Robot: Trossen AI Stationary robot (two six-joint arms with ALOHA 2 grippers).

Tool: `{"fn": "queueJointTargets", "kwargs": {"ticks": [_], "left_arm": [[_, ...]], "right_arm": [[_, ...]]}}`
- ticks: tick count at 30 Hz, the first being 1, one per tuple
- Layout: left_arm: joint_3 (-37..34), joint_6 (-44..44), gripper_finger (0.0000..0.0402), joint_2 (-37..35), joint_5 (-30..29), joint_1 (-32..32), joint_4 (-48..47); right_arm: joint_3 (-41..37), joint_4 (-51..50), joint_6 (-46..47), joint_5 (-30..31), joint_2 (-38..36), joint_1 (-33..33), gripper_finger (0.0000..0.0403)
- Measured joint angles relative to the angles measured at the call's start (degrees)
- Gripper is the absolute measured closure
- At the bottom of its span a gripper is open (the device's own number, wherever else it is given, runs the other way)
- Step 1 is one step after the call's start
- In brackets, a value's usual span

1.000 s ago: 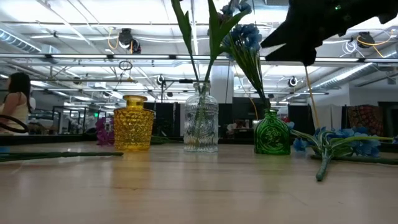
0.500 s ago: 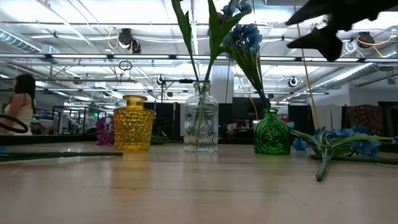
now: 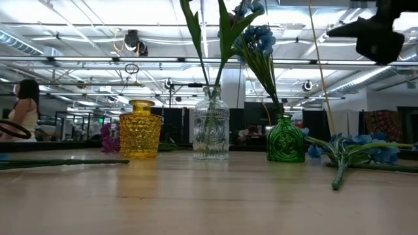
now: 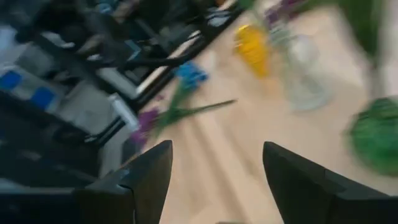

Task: Sort flowers into vase by color
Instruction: Put the right blue flowers into the green vase

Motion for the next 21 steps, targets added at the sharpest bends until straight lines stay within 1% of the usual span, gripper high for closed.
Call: {"fn": "queueJointTargets", "kwargs": {"ticks": [2,4,8,10,12,15,18,21], "left_arm": [[0.00,0.00,0.0185,1.52,-0.09,-0.46,1.27],[0.00,0.02,0.0185,3.06,-0.16,-0.53,3.09],[0.00,0.04,0.0185,6.50,-0.16,-0.49,6.37],[0.00,0.05,0.0185,7.98,-0.16,-0.18,7.43],[0.00,0.07,0.0185,9.15,-0.20,0.03,7.89],[0.00,0.03,0.0185,10.21,-0.24,0.47,8.31],[0.00,0.04,0.0185,10.61,-0.38,0.89,8.98],[0.00,0.22,0.0185,11.10,-0.38,1.31,11.10]], "right_arm": [[0.00,3.06,0.20,-0.87,2.51,1.75,0.0159],[0.00,3.78,1.77,-1.18,4.69,3.11,0.0159],[0.00,0.03,5.97,-1.43,8.54,4.32,0.0160],[0.00,-2.15,5.49,-3.50,10.30,4.41,0.0161],[0.00,-2.72,1.18,-6.22,11.84,4.40,0.0161],[0.58,-3.19,-10.21,-10.62,13.40,3.98,0.0161],[3.18,-7.81,-15.53,-11.11,14.75,2.47,0.0161],[7.28,-16.80,-20.84,-11.10,16.94,0.34,0.0161]]}}
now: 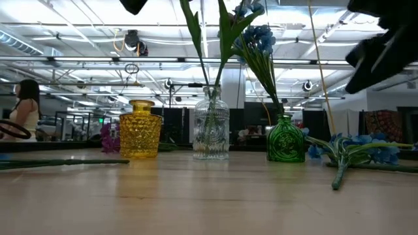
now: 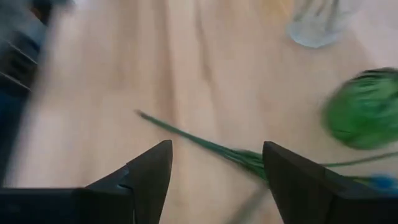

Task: Sort flowers into vase by color
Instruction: Put the right blue flowers into the green vase

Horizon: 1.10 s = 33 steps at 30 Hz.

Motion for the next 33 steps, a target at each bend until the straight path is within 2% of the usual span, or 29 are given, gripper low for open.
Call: {"fn": "queueJointTargets", "kwargs": {"ticks": [6,14,25,33], "left_arm": [[0.00,0.33,0.0185,0.07,0.02,0.26,1.12],[0.00,0.35,0.0185,0.07,0.04,0.21,1.18],[0.00,1.38,0.0185,0.07,0.15,0.50,1.47],[0.00,1.39,0.0185,0.07,0.17,0.61,1.71]], "right_arm": [[6.52,-14.82,-16.30,-0.81,6.09,-3.15,0.0169],[7.06,-16.41,-28.28,-0.86,13.00,-7.02,0.0213],[7.04,-17.18,-32.66,-3.93,18.28,-10.95,0.0248],[7.26,-16.87,-33.83,-6.15,20.71,-12.77,0.0296]]}}
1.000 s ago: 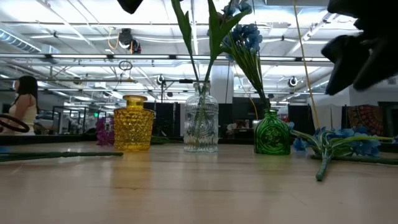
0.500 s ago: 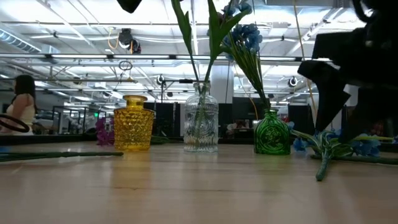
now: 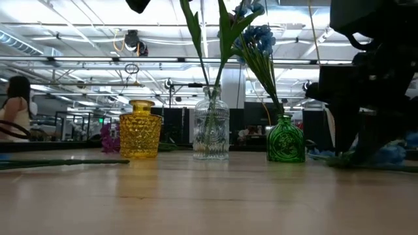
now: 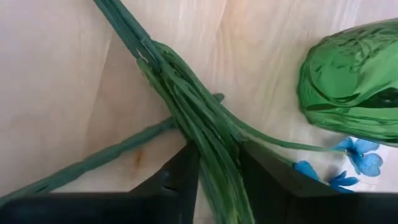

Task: Sort flowers into vase by color
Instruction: Put the right blue flowers into the green vase

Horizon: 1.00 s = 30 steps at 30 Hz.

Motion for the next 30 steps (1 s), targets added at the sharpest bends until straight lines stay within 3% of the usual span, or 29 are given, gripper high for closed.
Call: {"fn": "queueJointTargets", "kwargs": {"ticks": [9,20,30], "left_arm": [[0.00,-1.55,0.0185,1.14,-0.57,0.75,0.84],[0.02,-2.94,0.0185,10.73,-0.44,2.99,14.35],[0.02,3.51,0.0185,13.57,-11.93,2.56,14.97]], "right_arm": [[0.53,-1.30,0.36,-2.26,-0.57,0.00,0.0393],[19.94,-22.11,9.71,-2.39,-0.39,2.22,0.0400],[25.64,-28.38,15.68,-3.77,-0.34,5.00,0.0399]]}}
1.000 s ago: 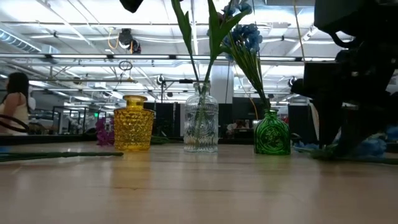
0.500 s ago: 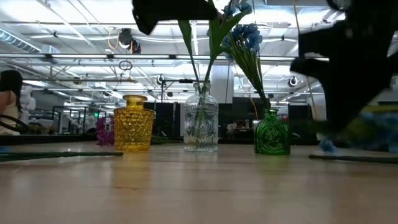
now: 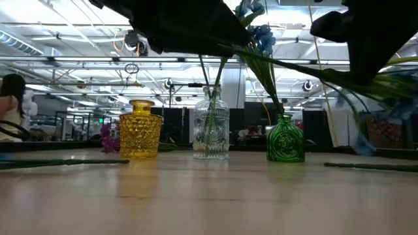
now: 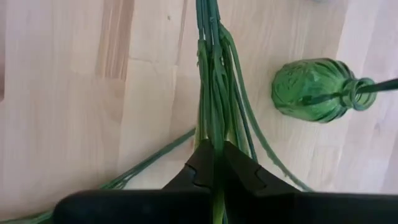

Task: Sort flowers into vase by color
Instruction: Put the right blue flowers into the green vase

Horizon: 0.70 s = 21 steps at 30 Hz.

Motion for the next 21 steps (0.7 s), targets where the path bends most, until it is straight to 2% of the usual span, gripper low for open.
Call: {"fn": "queueJointTargets", "kwargs": {"ticks": [6,9,21], "left_arm": [[0.01,5.99,0.0185,-0.02,-0.72,0.00,3.40],[0.51,7.49,0.0185,-0.02,-0.56,0.62,2.25],[1.92,6.99,0.0185,1.98,5.99,4.99,-1.30]], "right_arm": [[0.00,-0.50,1.63,0.01,0.01,0.35,0.0399],[0.02,-0.31,1.77,0.04,0.01,0.31,0.0399],[0.02,0.81,3.55,0.06,0.01,0.31,0.0399]]}}
